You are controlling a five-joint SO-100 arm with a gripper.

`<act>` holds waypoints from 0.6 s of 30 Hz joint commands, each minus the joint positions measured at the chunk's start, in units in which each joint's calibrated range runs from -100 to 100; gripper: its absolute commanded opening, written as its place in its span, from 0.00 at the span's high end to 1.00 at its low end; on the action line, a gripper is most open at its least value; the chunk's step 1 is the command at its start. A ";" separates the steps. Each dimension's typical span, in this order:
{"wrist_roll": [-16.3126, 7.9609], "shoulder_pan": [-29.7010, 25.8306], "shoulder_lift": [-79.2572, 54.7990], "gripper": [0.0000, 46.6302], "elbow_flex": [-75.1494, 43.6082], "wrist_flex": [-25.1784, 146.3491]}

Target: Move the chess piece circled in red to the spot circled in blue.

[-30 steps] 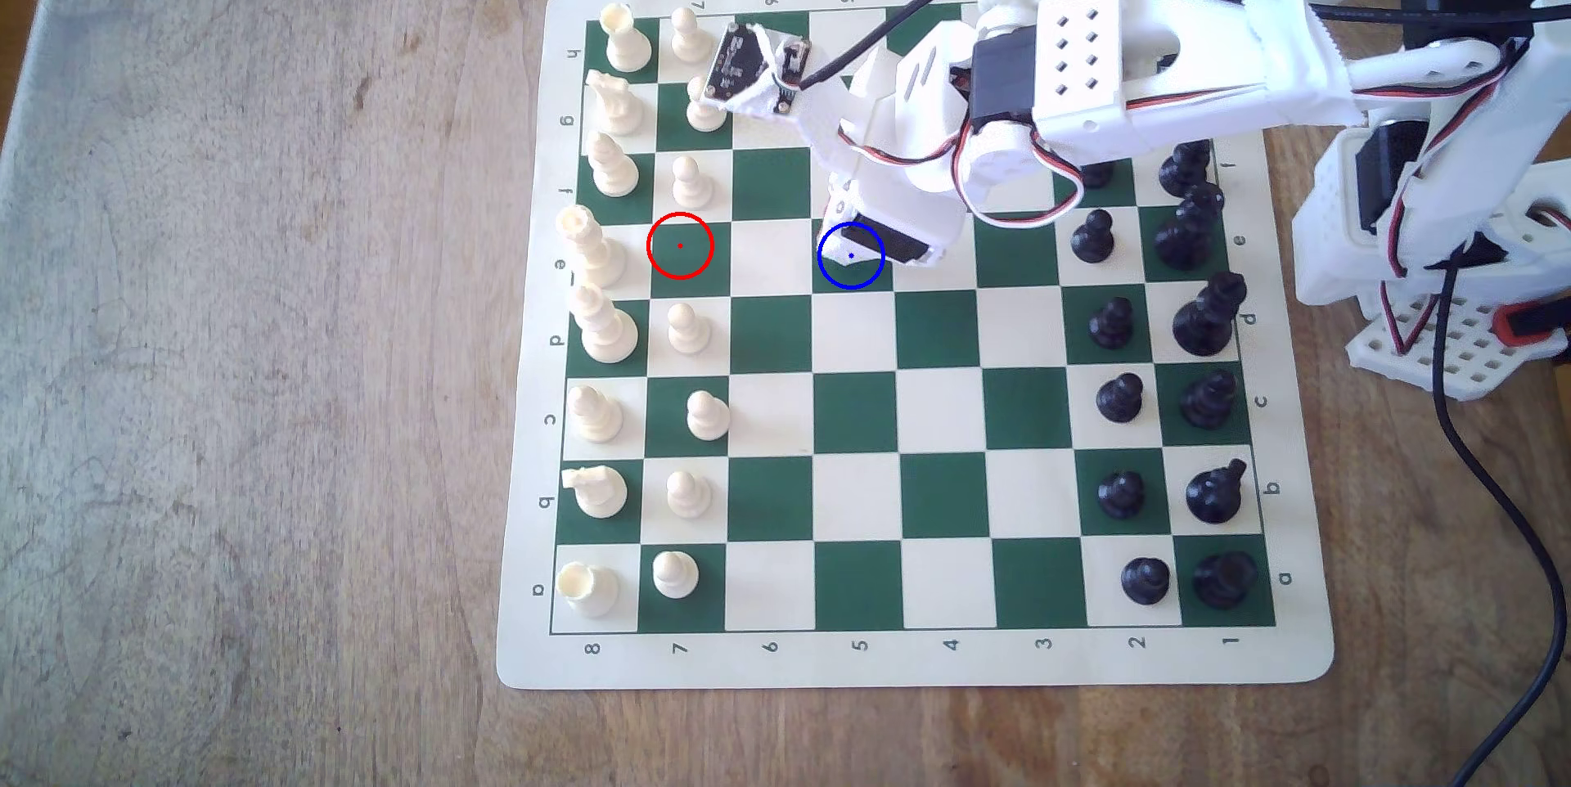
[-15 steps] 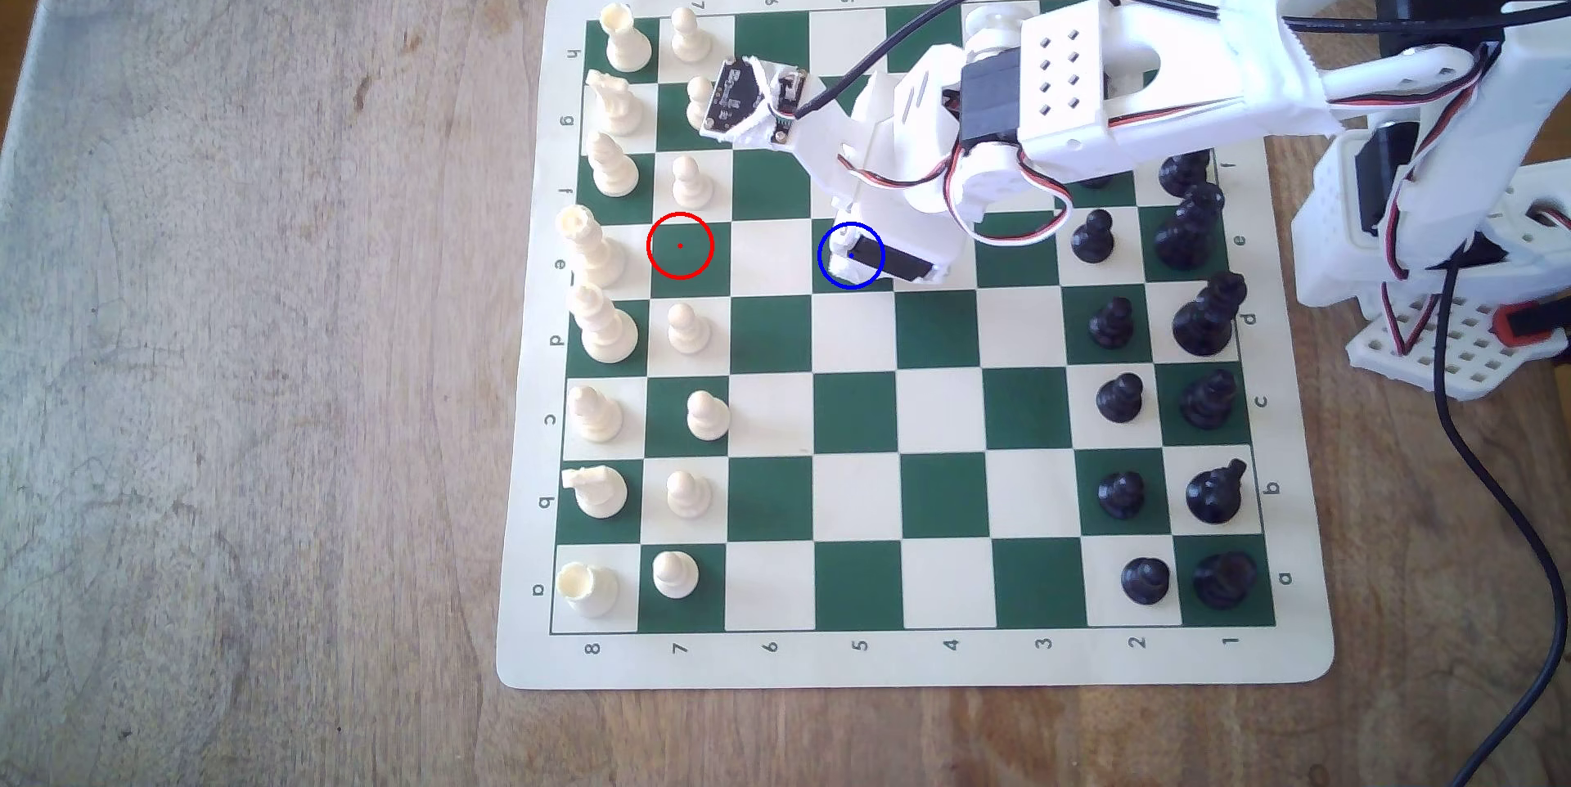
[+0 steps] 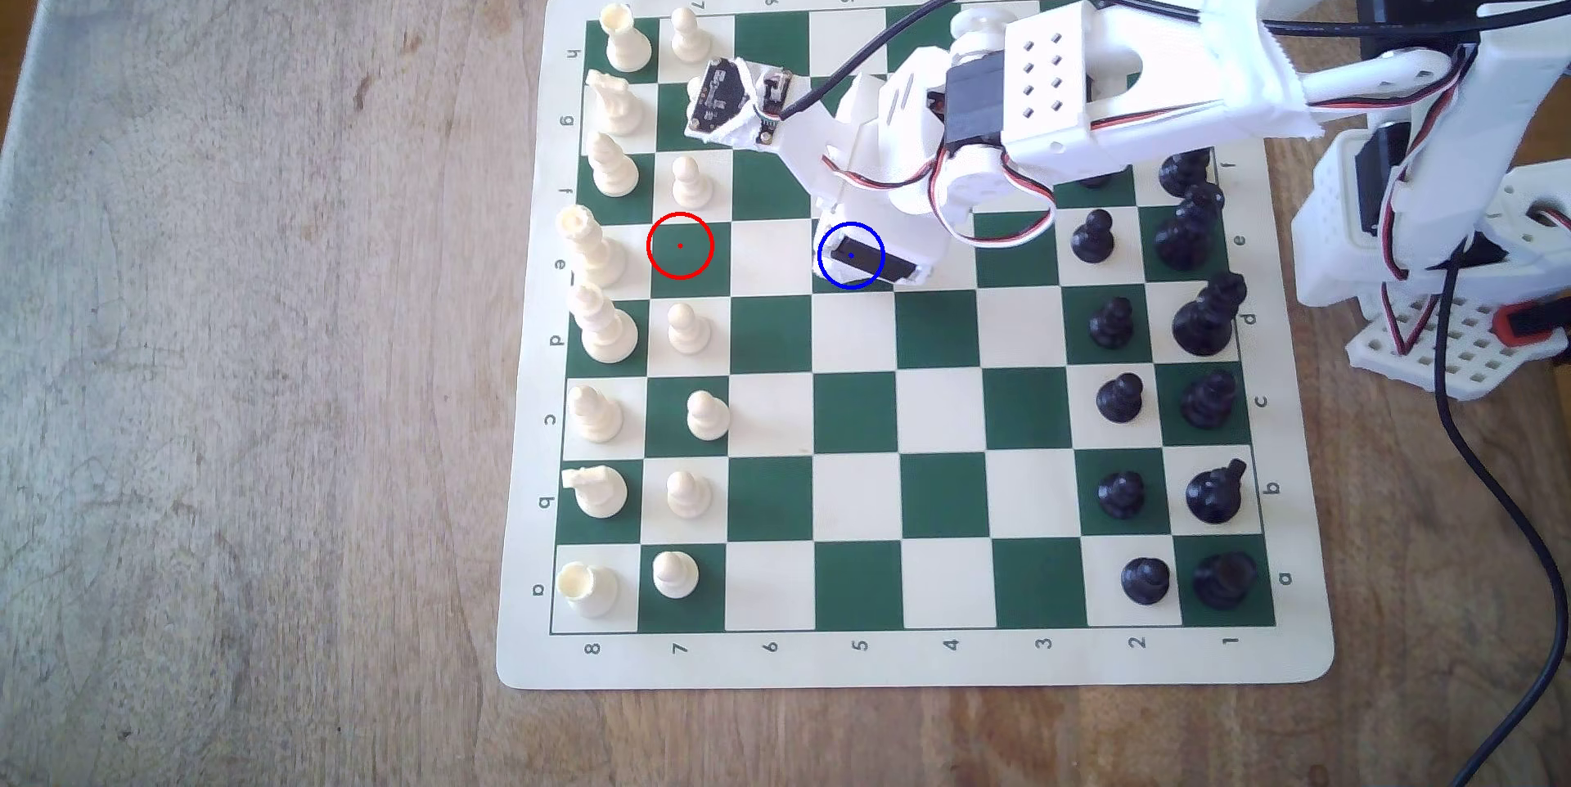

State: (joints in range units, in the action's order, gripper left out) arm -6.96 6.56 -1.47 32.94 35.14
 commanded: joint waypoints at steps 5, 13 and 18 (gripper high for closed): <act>0.34 0.98 0.79 0.98 -3.02 -0.58; -0.29 0.83 2.06 0.58 -2.66 1.80; -0.24 1.06 2.74 0.55 -2.48 1.80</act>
State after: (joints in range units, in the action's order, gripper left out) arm -7.25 7.30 -1.47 32.94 36.73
